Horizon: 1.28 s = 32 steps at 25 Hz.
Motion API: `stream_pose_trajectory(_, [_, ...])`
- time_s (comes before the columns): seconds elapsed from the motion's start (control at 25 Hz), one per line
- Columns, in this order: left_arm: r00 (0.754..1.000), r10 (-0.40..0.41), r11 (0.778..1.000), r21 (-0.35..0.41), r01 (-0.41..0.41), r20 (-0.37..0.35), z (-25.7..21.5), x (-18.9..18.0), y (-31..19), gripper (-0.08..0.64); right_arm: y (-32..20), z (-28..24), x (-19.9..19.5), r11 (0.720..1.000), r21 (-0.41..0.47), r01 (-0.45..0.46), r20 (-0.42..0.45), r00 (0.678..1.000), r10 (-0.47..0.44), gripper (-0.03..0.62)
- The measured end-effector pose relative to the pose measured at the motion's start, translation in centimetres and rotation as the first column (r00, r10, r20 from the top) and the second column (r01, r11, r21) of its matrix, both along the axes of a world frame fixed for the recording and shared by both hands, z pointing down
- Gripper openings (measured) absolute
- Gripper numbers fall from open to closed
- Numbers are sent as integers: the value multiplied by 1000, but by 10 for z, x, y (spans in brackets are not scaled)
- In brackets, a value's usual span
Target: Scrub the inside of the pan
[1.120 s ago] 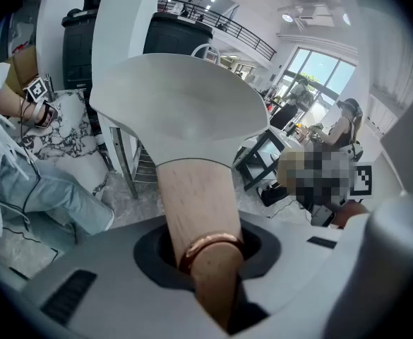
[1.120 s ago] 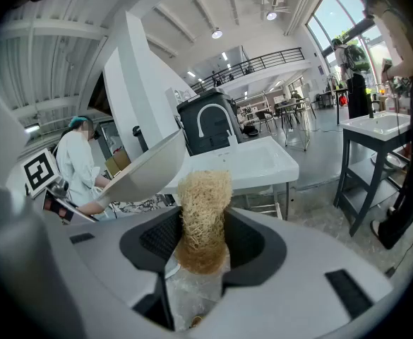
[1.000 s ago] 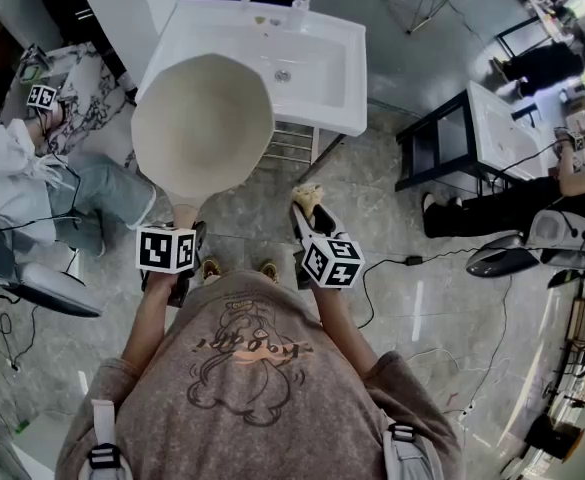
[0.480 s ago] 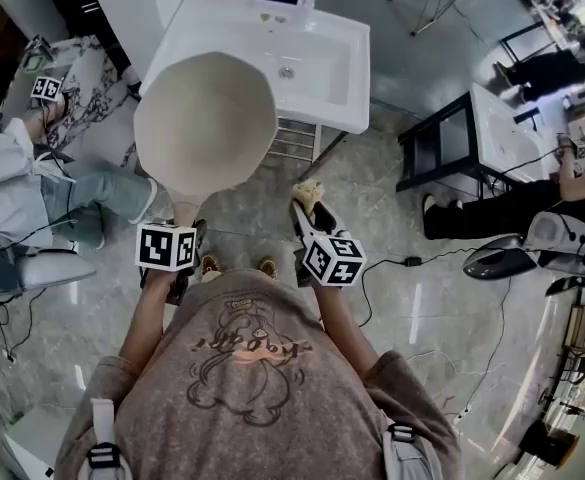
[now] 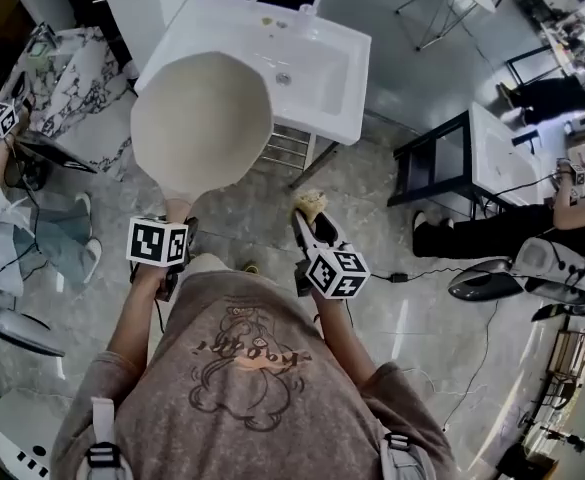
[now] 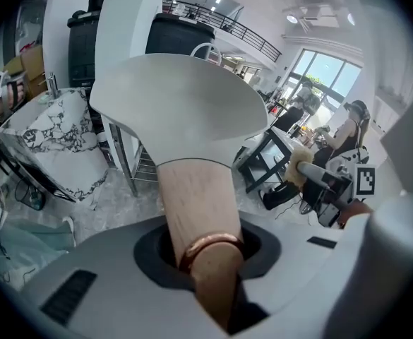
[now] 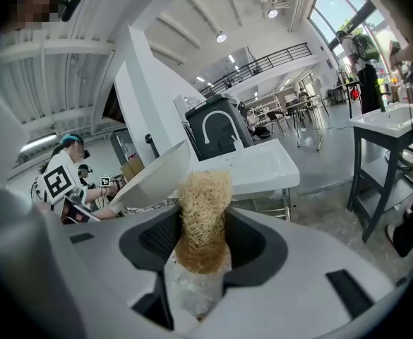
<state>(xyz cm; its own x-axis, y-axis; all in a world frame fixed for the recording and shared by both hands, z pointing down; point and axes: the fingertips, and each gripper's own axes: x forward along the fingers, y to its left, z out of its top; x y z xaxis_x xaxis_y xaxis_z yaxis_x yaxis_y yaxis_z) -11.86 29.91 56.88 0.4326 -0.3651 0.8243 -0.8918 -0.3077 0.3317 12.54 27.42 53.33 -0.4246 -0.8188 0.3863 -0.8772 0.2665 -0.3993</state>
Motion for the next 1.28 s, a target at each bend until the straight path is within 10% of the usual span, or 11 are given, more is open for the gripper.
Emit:
stream_pose_trajectory(0.4, [999,-38,999,13,38,-29,6,25,-42,101,-32,8,29,1000,13,28,-4,1000,-28,206])
stream_pose_trajectory(1.28, [979,204,975,-84,-204,-3,18,15,-223,103,-239,-29,2,997,79,0,13,1000,-1,206])
